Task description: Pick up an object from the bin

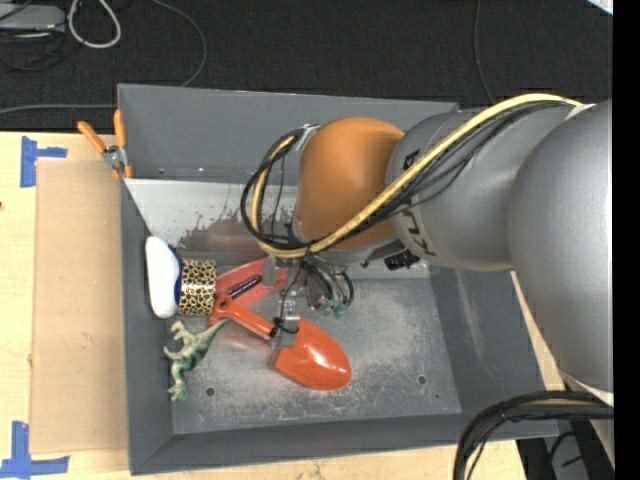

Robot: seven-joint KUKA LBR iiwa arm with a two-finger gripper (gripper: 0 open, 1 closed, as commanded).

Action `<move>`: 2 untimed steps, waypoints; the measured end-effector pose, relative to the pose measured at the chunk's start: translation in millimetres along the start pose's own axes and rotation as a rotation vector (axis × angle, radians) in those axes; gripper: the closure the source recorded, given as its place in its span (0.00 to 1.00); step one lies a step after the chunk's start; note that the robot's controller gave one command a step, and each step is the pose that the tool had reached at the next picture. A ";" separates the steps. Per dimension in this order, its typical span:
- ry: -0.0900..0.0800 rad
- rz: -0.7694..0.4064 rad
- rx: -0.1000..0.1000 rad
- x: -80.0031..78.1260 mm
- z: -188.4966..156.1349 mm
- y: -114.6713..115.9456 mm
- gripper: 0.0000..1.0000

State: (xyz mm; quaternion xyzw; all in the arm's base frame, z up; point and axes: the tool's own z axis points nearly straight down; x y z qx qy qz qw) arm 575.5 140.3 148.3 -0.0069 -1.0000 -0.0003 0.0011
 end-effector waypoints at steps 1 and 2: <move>-0.002 -0.059 0.000 -11.9 72.9 16.4 0.00; -0.003 -0.078 0.000 -12.1 69.9 16.4 0.00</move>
Offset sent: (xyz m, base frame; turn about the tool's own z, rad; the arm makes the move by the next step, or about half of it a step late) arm 0.0099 0.0131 -0.0783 -0.2348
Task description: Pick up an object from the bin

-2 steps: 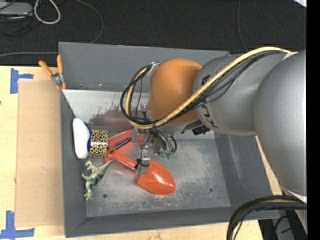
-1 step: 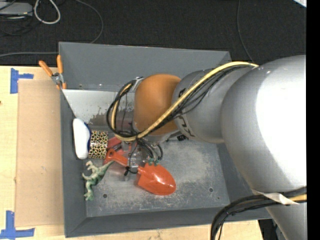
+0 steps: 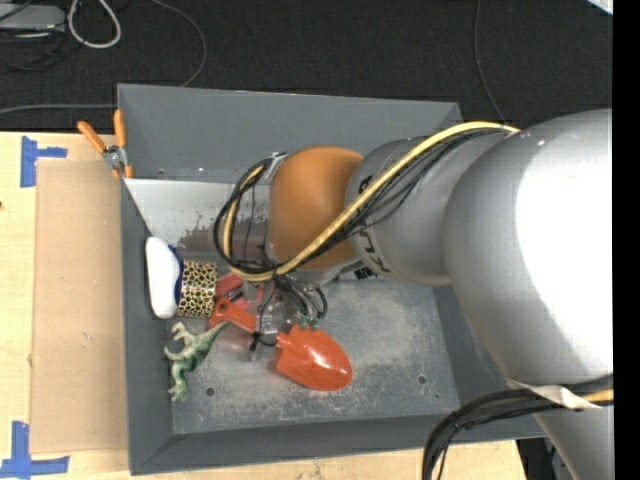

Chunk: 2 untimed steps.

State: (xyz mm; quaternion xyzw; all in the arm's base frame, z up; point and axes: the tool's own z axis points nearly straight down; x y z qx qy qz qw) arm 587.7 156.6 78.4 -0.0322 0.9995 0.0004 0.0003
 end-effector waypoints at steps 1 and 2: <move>0.000 -0.349 -0.001 -4.8 -49.3 -6.0 1.00; 0.000 -0.350 -0.002 -4.8 -49.3 -6.1 1.00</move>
Offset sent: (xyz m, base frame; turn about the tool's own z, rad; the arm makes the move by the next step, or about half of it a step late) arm 0.0000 0.0000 0.0000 0.0000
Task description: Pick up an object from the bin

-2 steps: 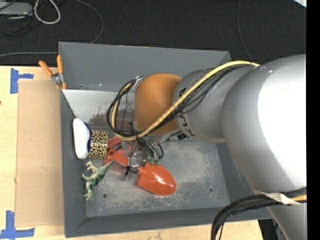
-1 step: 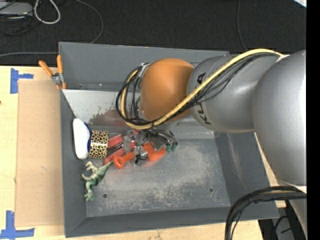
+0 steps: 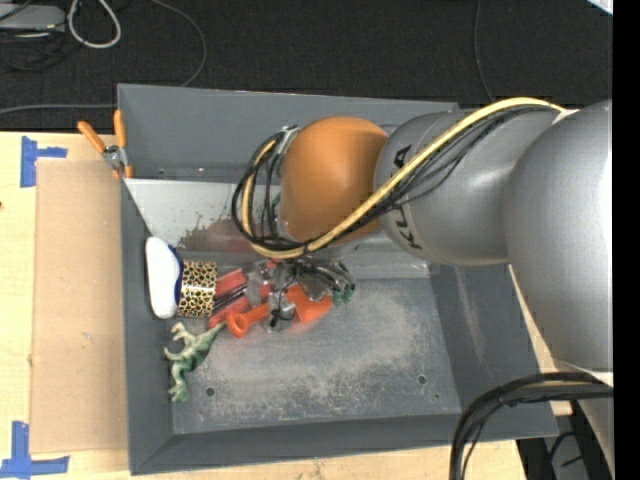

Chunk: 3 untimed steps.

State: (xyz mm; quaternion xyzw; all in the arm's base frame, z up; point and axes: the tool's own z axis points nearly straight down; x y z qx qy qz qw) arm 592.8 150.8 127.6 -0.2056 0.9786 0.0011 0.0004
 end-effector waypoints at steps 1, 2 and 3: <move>0.002 -0.012 0.000 1.8 -2.3 -0.2 1.00; 0.001 -0.324 0.001 31.0 -36.0 -48.3 1.00; -0.001 -0.144 -0.004 -11.6 -86.1 -6.5 1.00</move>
Offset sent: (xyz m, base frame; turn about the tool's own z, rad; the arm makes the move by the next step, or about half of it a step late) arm -0.0094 -0.0539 0.0353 -0.3289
